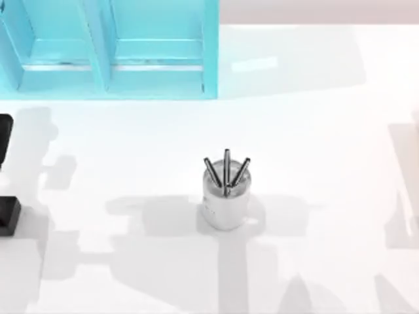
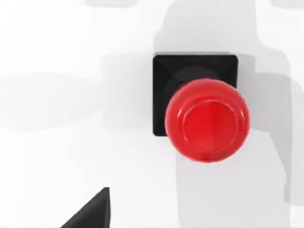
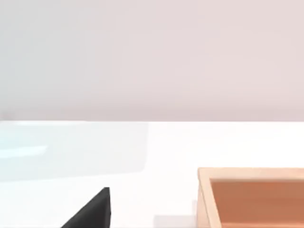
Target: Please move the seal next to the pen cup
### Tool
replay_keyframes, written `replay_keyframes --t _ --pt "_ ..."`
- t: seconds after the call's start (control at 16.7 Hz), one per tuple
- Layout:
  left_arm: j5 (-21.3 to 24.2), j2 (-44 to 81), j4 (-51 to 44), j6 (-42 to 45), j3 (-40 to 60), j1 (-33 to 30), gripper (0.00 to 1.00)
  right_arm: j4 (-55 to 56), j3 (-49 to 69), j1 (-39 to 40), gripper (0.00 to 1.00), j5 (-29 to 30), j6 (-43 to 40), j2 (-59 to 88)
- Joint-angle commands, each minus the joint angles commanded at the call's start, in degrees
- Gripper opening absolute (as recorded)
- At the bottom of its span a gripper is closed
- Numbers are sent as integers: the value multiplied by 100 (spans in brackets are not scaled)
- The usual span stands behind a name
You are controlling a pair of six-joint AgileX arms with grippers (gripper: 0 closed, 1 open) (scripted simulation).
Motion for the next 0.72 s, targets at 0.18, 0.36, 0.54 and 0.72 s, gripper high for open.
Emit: replay_keyframes --t 0.18,0.36,0.54,0.72 --pt "-2 748 -559 61 684 49 100 0 0 0 100 0 0 0" --pt "-2 1038 -775 84 949 67 100 0 0 0 100 0 0 0" --pt "-2 1038 -775 84 949 67 100 0 0 0 100 0 0 0" --pt "-2 1041 -671 75 842 46 100 0 0 0 100 0 0 0"
